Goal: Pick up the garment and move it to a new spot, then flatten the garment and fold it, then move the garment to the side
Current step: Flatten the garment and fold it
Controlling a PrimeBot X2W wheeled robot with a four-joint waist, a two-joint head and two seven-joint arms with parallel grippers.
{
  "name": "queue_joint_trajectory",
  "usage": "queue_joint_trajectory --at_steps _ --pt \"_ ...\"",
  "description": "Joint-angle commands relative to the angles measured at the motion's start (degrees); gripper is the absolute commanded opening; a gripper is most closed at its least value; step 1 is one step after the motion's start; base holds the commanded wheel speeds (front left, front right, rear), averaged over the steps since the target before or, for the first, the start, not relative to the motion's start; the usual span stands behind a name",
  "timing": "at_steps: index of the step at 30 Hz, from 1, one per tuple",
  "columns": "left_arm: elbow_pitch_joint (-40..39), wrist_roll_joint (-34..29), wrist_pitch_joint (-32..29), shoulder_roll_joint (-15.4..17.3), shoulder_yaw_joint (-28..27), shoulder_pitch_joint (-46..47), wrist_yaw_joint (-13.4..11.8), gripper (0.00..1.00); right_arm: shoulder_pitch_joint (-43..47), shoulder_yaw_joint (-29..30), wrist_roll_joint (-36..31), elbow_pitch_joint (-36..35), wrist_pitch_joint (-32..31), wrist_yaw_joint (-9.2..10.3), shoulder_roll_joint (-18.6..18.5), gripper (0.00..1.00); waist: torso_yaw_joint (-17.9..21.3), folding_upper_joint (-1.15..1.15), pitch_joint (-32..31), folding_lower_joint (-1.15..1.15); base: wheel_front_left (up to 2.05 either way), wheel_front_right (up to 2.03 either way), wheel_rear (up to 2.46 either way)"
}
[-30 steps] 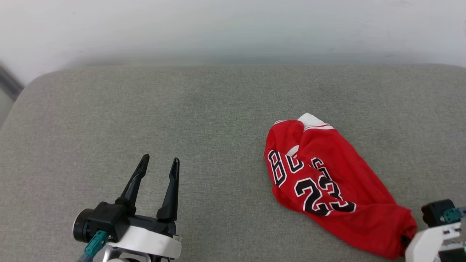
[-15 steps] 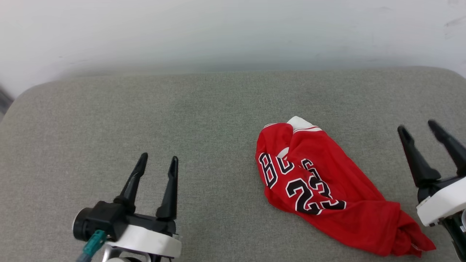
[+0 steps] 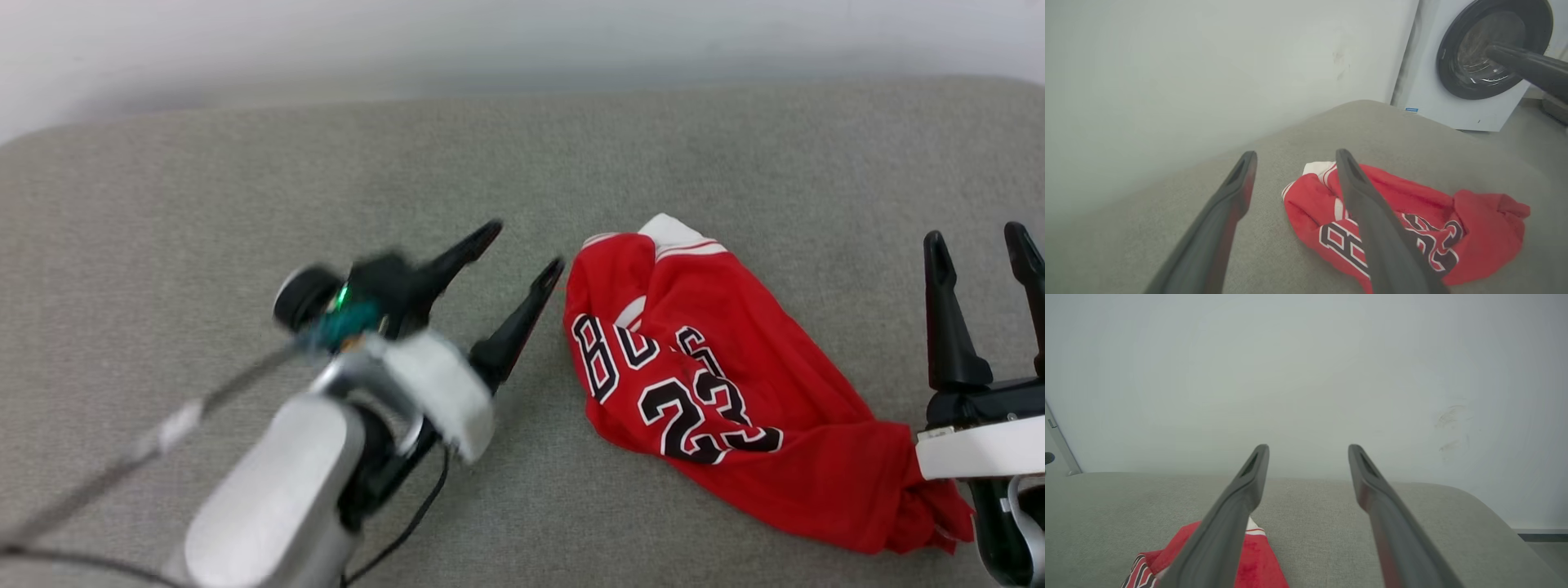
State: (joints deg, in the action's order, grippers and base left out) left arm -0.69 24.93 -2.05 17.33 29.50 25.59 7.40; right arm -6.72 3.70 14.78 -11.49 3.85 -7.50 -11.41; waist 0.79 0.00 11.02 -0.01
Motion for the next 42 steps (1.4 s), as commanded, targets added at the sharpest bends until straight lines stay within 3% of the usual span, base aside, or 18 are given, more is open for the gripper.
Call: queue_joint_trajectory --at_steps 1,6,12,18,27,29,34,42 --pt "1.07 3.85 -5.38 0.61 2.01 4.56 0.06 1.0 -1.34 0.02 -0.83 0.16 0.76 0.02 0.65 1.0 1.32 0.0 1.99 0.01 0.0 0.0 0.0" --pt "5.86 15.28 -24.76 4.67 8.89 17.51 0.06 1.0 -3.48 -1.48 -1.89 0.45 2.22 0.02 1.89 1.0 4.61 0.0 5.63 0.01 0.0 0.0 0.0" --pt "10.62 25.44 -37.27 7.27 14.39 27.29 0.06 1.0 -4.91 -3.17 -2.28 2.34 3.05 0.02 3.38 1.0 8.36 0.0 9.23 0.01 0.0 0.0 0.0" --pt "15.32 26.66 -40.61 8.33 18.35 32.32 0.07 1.0 -5.22 -4.5 -1.83 4.16 4.4 0.02 4.2 1.0 10.35 0.0 11.35 0.01 0.0 0.0 0.0" --pt "24.2 28.0 -39.42 7.79 23.49 35.37 0.06 1.0 -6.17 -6.77 -2.1 7.8 6.2 0.02 5.32 1.0 12.52 0.0 13.67 0.01 0.0 0.0 0.0" --pt "24.12 29.54 -39.18 7.72 24.82 34.86 0.06 0.0 -6.27 -6.82 -2.86 8.54 6.29 0.02 5.3 1.0 12.57 0.0 13.51 0.01 0.0 0.0 0.0" --pt "23.57 31.68 -35.35 8.43 26.0 34.66 0.06 0.0 -5.75 -6.11 -2.94 9.1 5.83 0.02 5.01 1.0 11.44 0.0 12.16 0.01 0.0 0.0 0.0" --pt "24.21 33.32 -22.05 9.76 24.49 33.28 0.06 0.0 -4.46 -5.7 -2.47 9.09 3.78 0.02 3.22 1.0 6.86 0.0 5.69 0.01 0.0 0.0 0.0"
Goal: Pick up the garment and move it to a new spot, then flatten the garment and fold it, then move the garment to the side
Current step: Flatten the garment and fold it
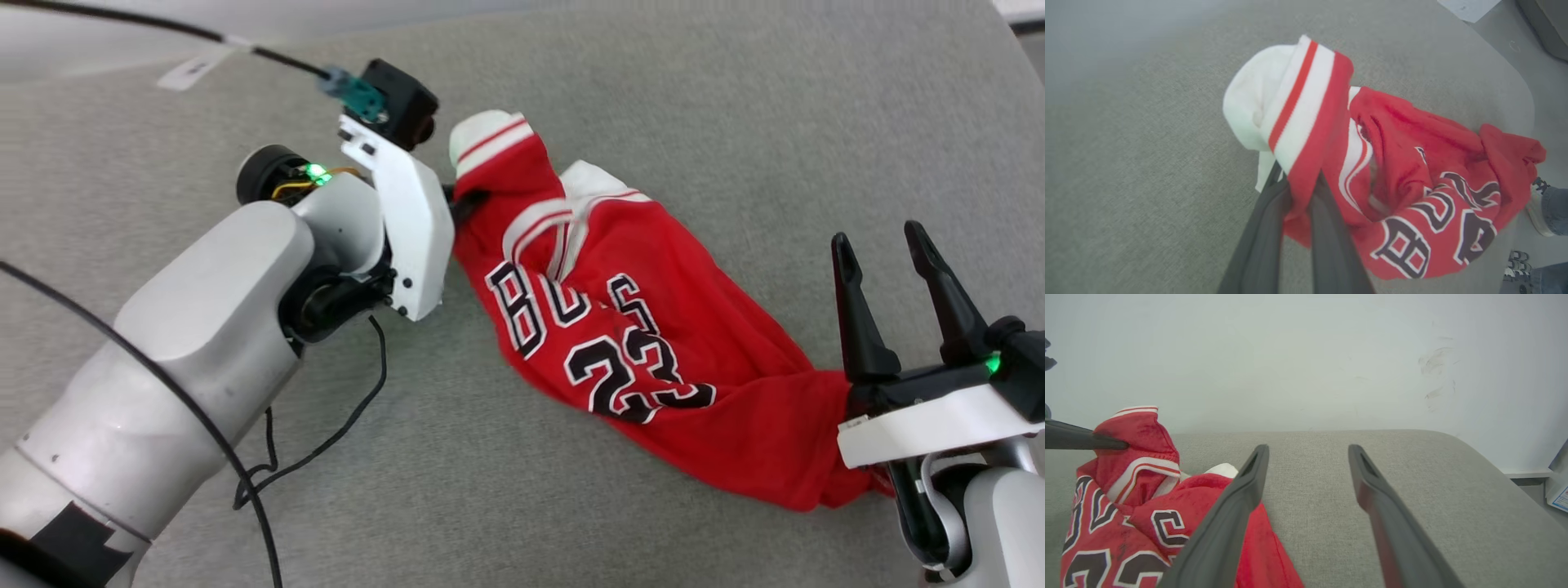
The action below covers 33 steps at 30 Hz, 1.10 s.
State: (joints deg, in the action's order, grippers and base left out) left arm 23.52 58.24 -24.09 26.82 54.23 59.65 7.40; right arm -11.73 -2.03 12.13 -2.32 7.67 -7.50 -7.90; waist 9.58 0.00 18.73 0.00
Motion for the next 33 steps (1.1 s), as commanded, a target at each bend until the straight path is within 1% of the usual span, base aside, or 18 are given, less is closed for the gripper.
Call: queue_joint_trajectory --at_steps 1,4,6,7,10,12,14,19,21,23,25,28,32,33 --pt "-0.1 0.07 1.73 0.49 -0.46 -1.15 0.06 0.0 0.81 0.16 0.23 -0.06 -0.25 0.02 -0.48 1.0 -2.67 0.0 -2.97 0.0 0.0 0.0 0.0" --pt "-0.46 -0.6 7.37 1.94 -2.16 -2.56 -0.03 0.0 1.74 0.08 0.59 -0.31 -1.1 0.02 -0.88 1.0 -4.55 0.0 -5.35 0.0 0.0 0.0 0.0" --pt "-0.86 -1.32 11.16 3.08 -3.26 -4.31 -1.11 0.0 2.55 0.31 0.73 -0.54 -1.62 0.02 -1.12 1.0 -5.87 0.0 -6.82 0.0 0.0 0.0 0.0" --pt "-1.36 -1.85 13.09 3.57 -3.74 -5.25 -2.05 0.0 3.0 0.63 0.77 -0.61 -1.89 0.02 -1.22 1.0 -6.63 0.0 -7.5 0.0 0.0 0.0 0.0" --pt "-3.08 -3.1 18.35 5.36 -5.02 -9.33 -5.64 0.0 4.4 1.26 0.97 -0.98 -2.59 0.02 -1.43 1.0 -8.54 0.0 -9.04 0.0 0.0 0.0 0.0" --pt "-4.49 -3.61 21.43 6.51 -5.88 -12.84 -8.94 0.0 5.15 1.59 1.14 -1.28 -2.95 0.02 -1.5 1.0 -9.64 0.0 -9.77 0.0 0.0 0.0 0.0" --pt "-5.44 -4.4 24.57 7.56 -6.76 -16.69 -13.25 0.0 5.88 1.67 1.21 -1.52 -3.28 0.02 -1.48 1.0 -10.65 0.0 -10.26 0.0 0.0 0.0 0.0" --pt "-6.76 -5.23 30.92 7.77 -7.53 -26.92 -22.58 0.0 6.96 1.14 1.44 -1.77 -3.88 0.02 -1.26 1.0 -12.42 0.0 -10.76 0.0 0.0 0.0 0.0" --pt "-6.49 -5.42 32.2 6.94 -7.02 -29.89 -25.01 0.0 7.25 0.99 1.42 -1.75 -4.01 0.02 -1.25 1.0 -12.93 0.0 -10.92 0.0 0.0 0.0 0.0" --pt "-5.98 -5.34 32.61 5.88 -6.15 -32.09 -26.02 0.0 7.39 0.76 1.39 -1.65 -4.13 0.02 -1.29 1.0 -13.22 0.0 -11.04 0.0 0.0 0.0 0.0" --pt "-4.8 -5.97 32.01 5.44 -4.86 -33.36 -26.73 1.0 7.13 0.36 1.56 -1.52 -4.39 0.02 -1.41 1.0 -13.38 0.0 -11.16 0.0 0.0 0.0 0.0" --pt "-3.68 -6.0 32.59 4.13 -3.91 -34.08 -26.31 1.0 6.83 -0.26 1.8 -1.15 -4.56 0.02 -1.48 1.0 -13.4 0.0 -11.43 0.0 0.0 0.0 0.0" --pt "-3.45 -7.2 35.97 4.1 -4.67 -34.23 -26.07 1.0 7.16 -0.74 2.02 -0.73 -4.67 0.02 -1.59 1.0 -13.23 0.0 -12.02 0.0 0.0 0.0 0.0" --pt "-3.93 -7.59 36.93 4.18 -5.25 -34.14 -26.41 1.0 7.33 -0.81 2.14 -0.6 -4.65 0.02 -1.7 1.0 -13.12 0.0 -12.25 0.0 0.0 0.0 0.0"
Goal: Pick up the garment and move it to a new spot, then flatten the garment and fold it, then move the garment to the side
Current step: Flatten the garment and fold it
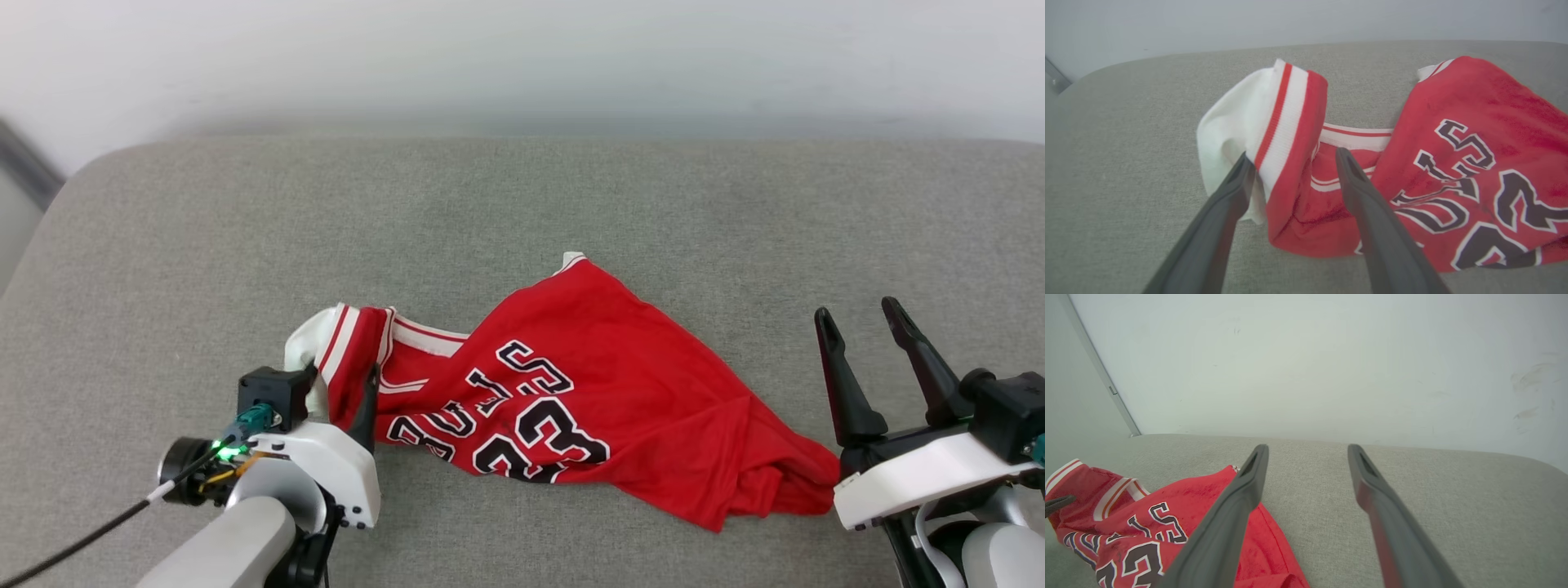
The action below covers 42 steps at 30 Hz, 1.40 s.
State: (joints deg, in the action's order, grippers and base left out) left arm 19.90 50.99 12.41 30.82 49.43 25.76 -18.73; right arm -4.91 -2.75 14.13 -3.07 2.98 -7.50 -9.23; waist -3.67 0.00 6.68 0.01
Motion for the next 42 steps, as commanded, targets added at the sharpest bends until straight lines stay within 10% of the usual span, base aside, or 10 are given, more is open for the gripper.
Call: queue_joint_trajectory --at_steps 1,8,14,25,38,40,42 --pt "-1.0 -1.43 1.25 0.5 -0.76 -0.13 -0.43 1.0 0.68 -0.06 0.3 0.22 0.05 0.02 -0.48 1.0 0.29 0.0 -0.45 -0.01 0.0 0.0 0.0" --pt "-10.82 -7.14 2.16 2.17 -2.03 1.72 0.52 1.0 1.17 0.15 0.8 -0.15 -0.47 0.02 -0.97 1.0 1.27 0.0 -1.19 -0.01 0.0 0.0 0.0" --pt "-13.78 -6.14 -11.34 1.27 2.89 8.74 5.09 1.0 -0.18 -0.67 0.82 -0.72 -0.65 0.02 -1.23 1.0 3.03 0.0 1.36 -0.01 0.0 0.0 0.0" --pt "-3.38 -4.41 -29.54 -3.9 7.16 22.05 9.47 1.0 -2.32 -1.12 -0.29 0.25 1.39 0.02 0.7 1.0 8.83 0.0 9.0 -0.01 0.0 0.0 0.0" --pt "8.23 -4.08 -34.52 -5.9 8.46 28.55 13.13 1.0 -4.53 -1.69 -1.3 3.19 4.91 0.02 2.92 1.0 12.37 0.0 15.36 -0.01 0.0 0.0 0.0" --pt "9.74 -4.41 -34.26 -6.06 8.87 28.8 13.79 0.0 -4.9 -1.85 -1.43 3.65 5.22 0.02 3.0 1.0 12.63 0.0 15.72 -0.01 0.0 0.0 0.0" --pt "10.81 -4.43 -33.42 -6.39 8.95 28.86 14.55 0.0 -5.23 -1.97 -1.42 4.05 5.61 0.02 3.15 1.0 12.79 0.0 15.81 -0.01 0.0 0.0 0.0"
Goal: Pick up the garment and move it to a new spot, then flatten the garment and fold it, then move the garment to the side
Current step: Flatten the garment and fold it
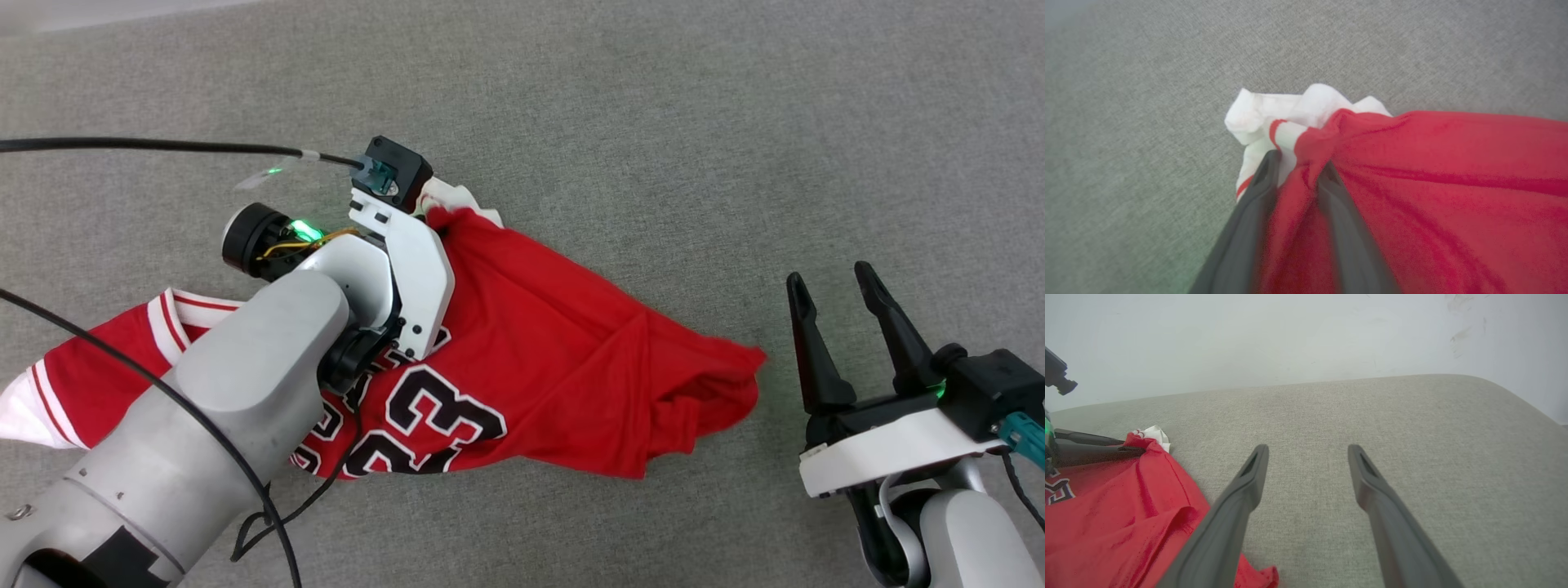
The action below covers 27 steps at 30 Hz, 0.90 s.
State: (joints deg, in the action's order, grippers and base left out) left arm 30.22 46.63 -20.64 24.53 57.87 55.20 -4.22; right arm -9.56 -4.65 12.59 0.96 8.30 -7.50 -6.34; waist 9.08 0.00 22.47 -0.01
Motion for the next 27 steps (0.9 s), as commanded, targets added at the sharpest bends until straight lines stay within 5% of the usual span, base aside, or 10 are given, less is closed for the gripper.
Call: queue_joint_trajectory --at_steps 1,12,19,23,24,25,27 --pt "0.84 -0.28 0.53 -0.35 0.35 -0.37 0.16 0.0 -0.74 -0.17 0.06 0.27 0.37 0.02 0.32 1.0 0.12 0.0 -0.01 0.01 0.0 0.0 0.0" --pt "-0.28 -4.73 16.67 -5.76 -1.64 4.33 -0.62 0.0 -1.3 -0.91 -0.11 1.81 0.52 0.02 0.11 1.0 2.69 0.0 -3.59 0.01 0.0 0.0 0.0" --pt "-0.16 -6.59 24.4 -10.38 -3.64 8.2 -3.17 0.0 -1.22 -2.06 0.26 1.8 0.85 0.02 0.66 1.0 6.73 0.0 -3.14 0.01 0.0 0.0 0.0" --pt "2.58 -7.24 26.57 -13.48 -2.81 9.32 -2.48 0.0 -1.55 -2.58 0.47 2.41 1.45 0.02 1.09 1.0 9.04 0.0 -1.95 0.01 0.0 0.0 0.0" --pt "3.61 -7.51 26.98 -14.14 -2.32 9.54 -2.33 0.6 -1.68 -2.61 0.49 2.65 1.69 0.02 1.21 1.0 9.47 0.0 -1.69 0.01 0.0 0.0 0.0" --pt "4.7 -7.74 27.3 -14.78 -1.82 9.6 -1.89 1.0 -1.76 -2.7 0.53 2.84 1.87 0.02 1.34 1.0 9.8 0.0 -1.51 0.01 0.0 0.0 0.0" --pt "7.0 -8.27 27.97 -15.99 -0.66 9.32 -0.98 1.0 -1.91 -2.87 0.56 3.3 2.26 0.02 1.64 1.0 10.18 0.0 -1.31 0.01 0.0 0.0 0.0"
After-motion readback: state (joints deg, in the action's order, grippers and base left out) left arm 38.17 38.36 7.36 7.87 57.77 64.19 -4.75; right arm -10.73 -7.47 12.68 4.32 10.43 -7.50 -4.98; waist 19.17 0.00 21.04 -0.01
